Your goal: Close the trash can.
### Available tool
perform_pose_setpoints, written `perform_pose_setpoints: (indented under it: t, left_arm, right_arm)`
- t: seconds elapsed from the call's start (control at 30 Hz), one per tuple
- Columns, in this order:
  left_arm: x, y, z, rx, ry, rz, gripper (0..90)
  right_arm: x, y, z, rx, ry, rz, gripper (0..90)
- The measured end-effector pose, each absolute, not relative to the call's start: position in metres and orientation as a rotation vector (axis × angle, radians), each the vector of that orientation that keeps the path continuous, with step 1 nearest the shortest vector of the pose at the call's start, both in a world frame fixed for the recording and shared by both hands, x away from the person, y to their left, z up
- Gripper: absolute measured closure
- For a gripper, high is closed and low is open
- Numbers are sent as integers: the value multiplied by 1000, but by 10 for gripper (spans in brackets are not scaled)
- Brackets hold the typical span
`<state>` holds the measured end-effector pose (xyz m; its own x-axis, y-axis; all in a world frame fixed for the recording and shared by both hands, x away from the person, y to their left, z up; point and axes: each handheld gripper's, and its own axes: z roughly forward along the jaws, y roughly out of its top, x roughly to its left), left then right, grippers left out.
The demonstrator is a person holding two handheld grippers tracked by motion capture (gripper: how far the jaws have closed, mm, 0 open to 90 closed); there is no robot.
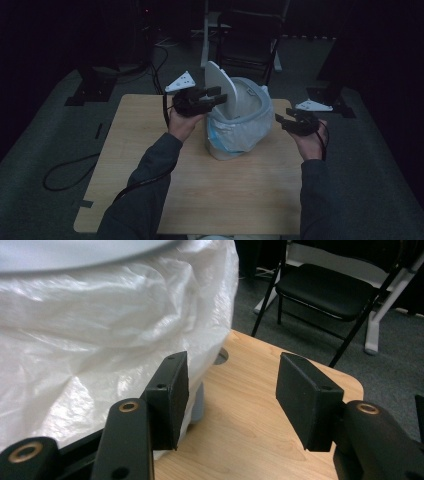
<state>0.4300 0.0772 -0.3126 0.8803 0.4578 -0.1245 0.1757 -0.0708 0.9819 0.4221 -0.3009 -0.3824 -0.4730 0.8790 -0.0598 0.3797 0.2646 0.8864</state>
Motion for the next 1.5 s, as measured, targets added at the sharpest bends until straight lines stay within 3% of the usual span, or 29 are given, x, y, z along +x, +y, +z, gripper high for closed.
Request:
perform_pose_setpoints:
  t: [0.47,0.63,0.83,0.9,1.5]
  left_arm:
    - [434,57,-321,1738,522,278,587]
    - [435,51,-322,1772,533,284,593]
    - [434,46,-322,1793,537,314,609]
    - [435,44,-322,1805,542,306,614]
    - [437,33,-323,1879,573,307,650]
  right_arm:
    - [423,-285,-340,1056,1926,1231,494]
    - [428,-275,-330,1021,1951,1258,611]
    - [432,-265,-323,996,1975,1292,858]
    - [433,-263,-321,996,1974,1288,899]
    - [437,-248,-299,965,1949,1438,896]
